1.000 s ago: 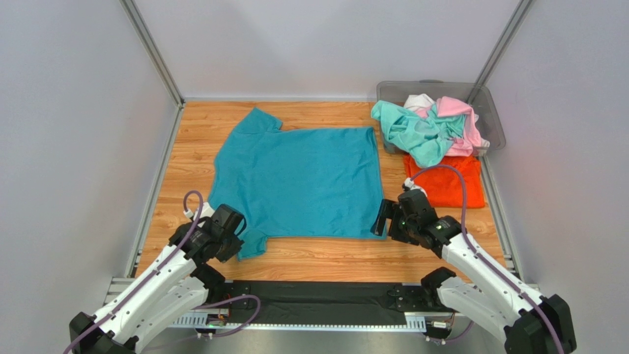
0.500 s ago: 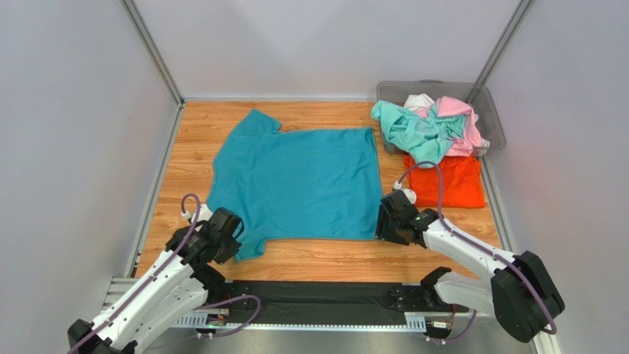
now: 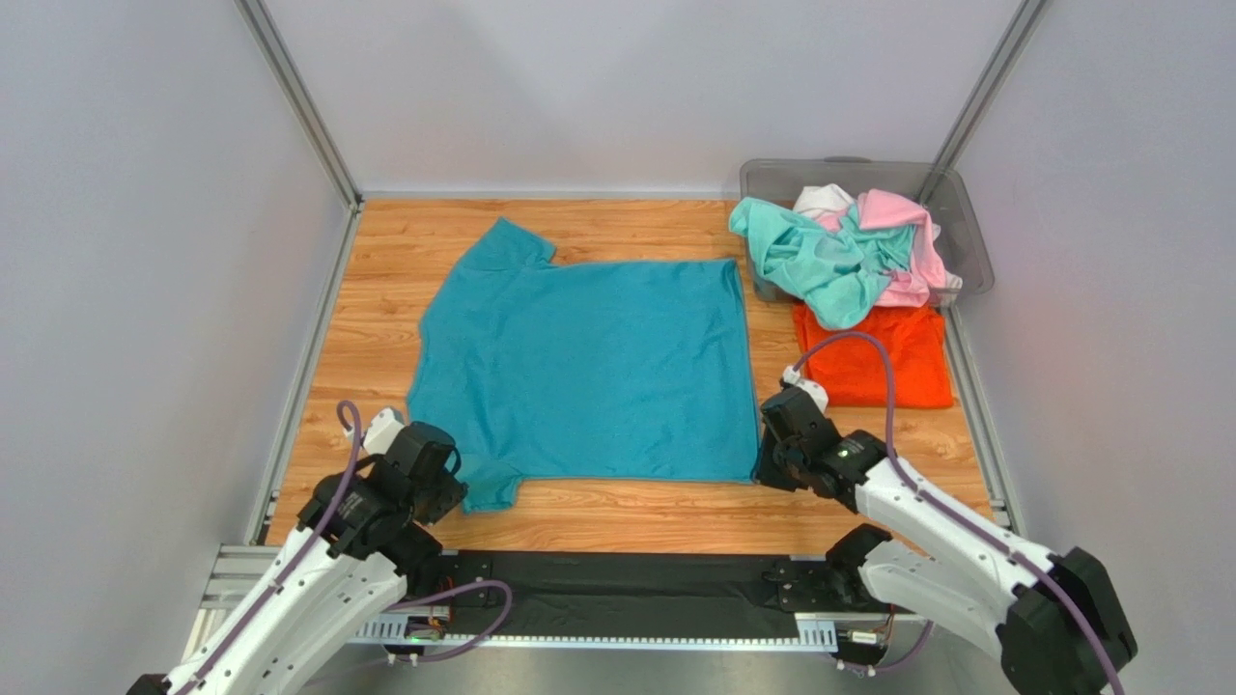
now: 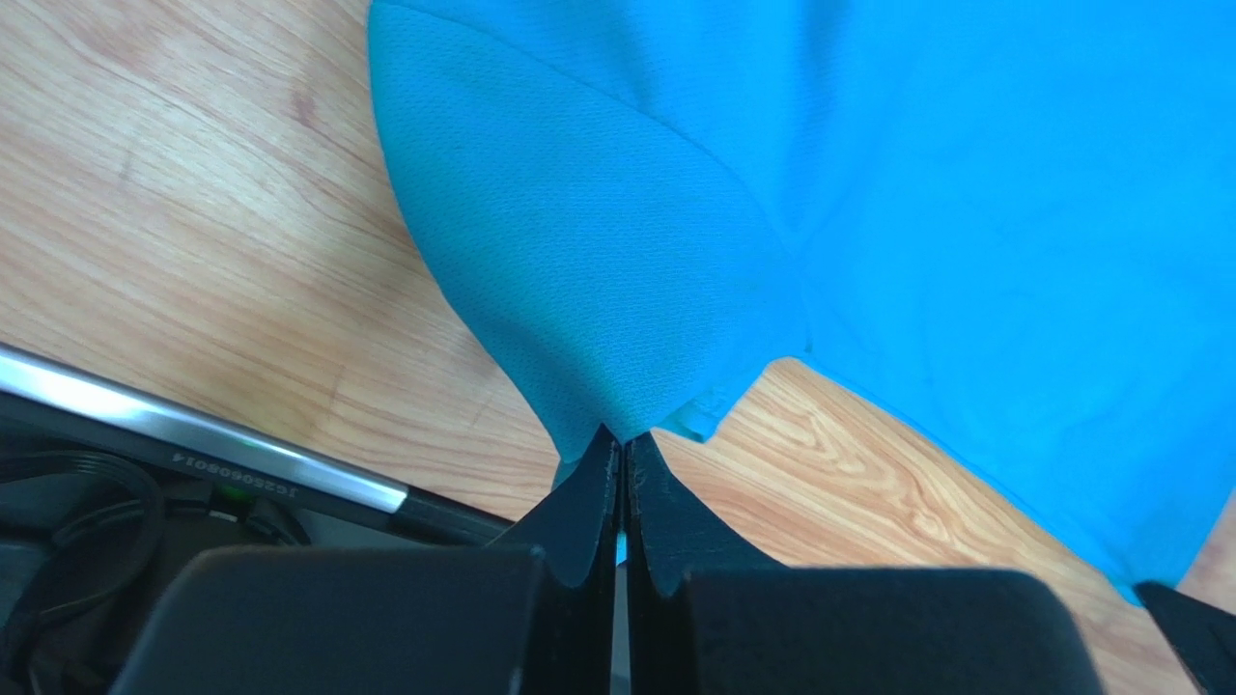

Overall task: Fold and stack the t-shirts
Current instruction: Fold the tshirt

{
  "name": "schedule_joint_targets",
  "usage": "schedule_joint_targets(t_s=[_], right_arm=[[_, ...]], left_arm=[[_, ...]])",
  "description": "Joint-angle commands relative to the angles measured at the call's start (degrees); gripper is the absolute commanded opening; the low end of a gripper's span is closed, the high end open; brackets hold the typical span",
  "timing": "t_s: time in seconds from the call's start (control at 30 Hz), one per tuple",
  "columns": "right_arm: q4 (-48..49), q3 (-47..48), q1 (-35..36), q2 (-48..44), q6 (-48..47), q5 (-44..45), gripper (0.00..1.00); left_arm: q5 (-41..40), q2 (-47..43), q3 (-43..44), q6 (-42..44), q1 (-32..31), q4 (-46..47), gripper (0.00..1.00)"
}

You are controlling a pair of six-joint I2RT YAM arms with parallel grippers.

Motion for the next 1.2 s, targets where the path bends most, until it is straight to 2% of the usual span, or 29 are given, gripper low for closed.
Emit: schedule_joint_targets(t_s=[0.0, 0.17, 0.27, 0.5, 0.8, 0.93, 1.17], right_arm=[[-7.3, 1.5, 1.4, -6.2, 2.3, -1.3, 0.00], [-12.2, 1.2, 2.1, -11.3, 3.3, -4.3, 0.00], [-11.8, 1.0, 2.2, -12.6, 3.2, -4.2, 0.00], [-9.2, 7.3, 2.2, -7.9, -0.2, -0.3, 0.00], [-7.3, 16.5, 1.2, -0.7, -3.0, 6.5, 0.00], [-5.3, 19.0, -3.3, 3.9, -4.7, 4.4, 0.00], [0.6, 21.7, -9.7, 10.4, -7.6, -2.3, 0.00]], left_arm=[[2.5, -3.7, 1.3, 1.0, -0.2, -1.9, 0.00], [5.3, -8.4, 1.4, 0.3, -0.2, -3.2, 0.00], [5.7, -9.1, 2.0, 1.4, -0.1, -2.3, 0.00], [2.1, -6.2, 5.7, 4.8, -0.2, 2.2, 0.00], [-4.6, 9.6, 13.9, 10.4, -0.1, 10.2, 0.00], [-7.0, 18.2, 18.2, 12.8, 0.8, 13.2, 0.00], [0.3, 29.3, 20.9, 19.6, 10.7, 21.8, 0.00]])
